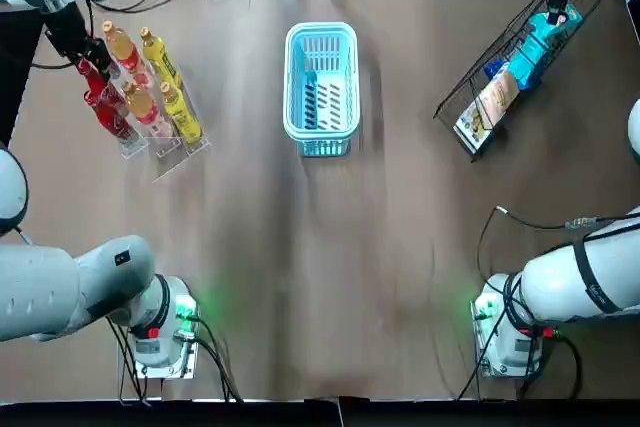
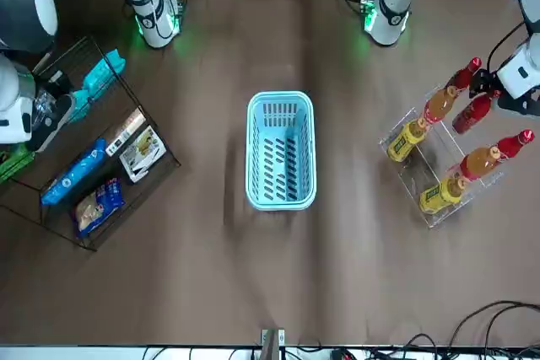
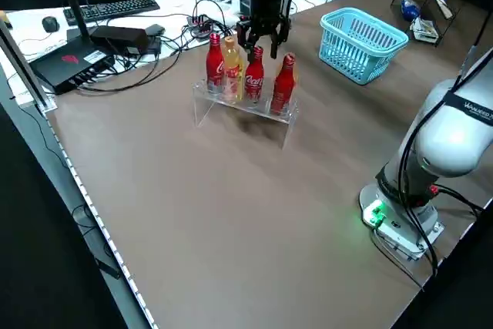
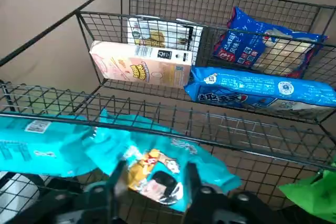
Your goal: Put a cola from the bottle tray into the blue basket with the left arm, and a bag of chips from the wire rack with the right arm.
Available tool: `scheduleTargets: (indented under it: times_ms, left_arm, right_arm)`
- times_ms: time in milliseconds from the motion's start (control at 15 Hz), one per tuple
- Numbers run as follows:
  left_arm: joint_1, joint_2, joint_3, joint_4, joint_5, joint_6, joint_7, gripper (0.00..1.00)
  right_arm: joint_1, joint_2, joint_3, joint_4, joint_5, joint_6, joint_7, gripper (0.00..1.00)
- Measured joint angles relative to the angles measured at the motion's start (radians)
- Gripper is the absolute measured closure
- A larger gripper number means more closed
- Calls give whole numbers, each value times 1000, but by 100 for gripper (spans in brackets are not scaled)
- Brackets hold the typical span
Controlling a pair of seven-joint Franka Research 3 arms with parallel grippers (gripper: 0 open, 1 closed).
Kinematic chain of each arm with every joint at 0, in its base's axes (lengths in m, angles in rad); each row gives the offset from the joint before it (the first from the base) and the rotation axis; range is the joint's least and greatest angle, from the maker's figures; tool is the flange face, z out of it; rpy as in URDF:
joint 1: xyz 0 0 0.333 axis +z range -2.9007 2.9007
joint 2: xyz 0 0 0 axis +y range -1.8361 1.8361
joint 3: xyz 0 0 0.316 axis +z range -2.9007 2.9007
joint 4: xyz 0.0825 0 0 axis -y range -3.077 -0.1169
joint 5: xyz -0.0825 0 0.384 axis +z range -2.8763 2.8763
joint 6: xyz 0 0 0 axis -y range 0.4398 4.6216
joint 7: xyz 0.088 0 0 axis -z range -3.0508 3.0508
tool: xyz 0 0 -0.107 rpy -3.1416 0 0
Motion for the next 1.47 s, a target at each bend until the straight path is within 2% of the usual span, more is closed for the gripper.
scheduleTargets:
  times_ms: [200, 267, 400, 467, 600, 667, 800, 1000, 1267, 1467]
  left_arm:
    - [16, 0, 1, -1, 0, 0, 25, 30]
    - [25, 0, 1, -2, 0, 0, 41, 32]
    - [35, 0, 2, -2, 0, 0, 55, 32]
    - [35, 0, 3, -2, 0, 0, 56, 33]
    - [34, 0, 2, -2, 0, 0, 56, 45]
    - [34, 0, 2, -2, 0, 0, 56, 45]
    - [34, -1, 2, -1, 0, 0, 57, 61]
    - [34, -2, 2, 0, 0, 0, 57, 67]
    - [33, -2, 1, 10, 0, -3, 56, 67]
    - [31, -3, -6, 76, 0, -53, 33, 67]
  right_arm:
    - [0, 1, 0, -1, -1, 2, -1, 54]
    - [0, 1, 0, -1, -2, 6, -1, 61]
    - [0, 1, 0, -1, -3, 6, -1, 64]
    - [0, 1, 0, -1, -4, 7, -1, 73]
    - [0, 1, 0, -1, -8, 7, -1, 91]
    - [0, 1, 0, -1, -11, 7, -1, 98]
    - [0, 1, 0, -1, -12, 7, -1, 99]
    - [0, 1, 0, 0, -12, 7, -1, 99]
    - [0, 1, 0, 17, -12, 8, -1, 99]
    - [0, 0, -1, 52, -12, -20, -1, 99]
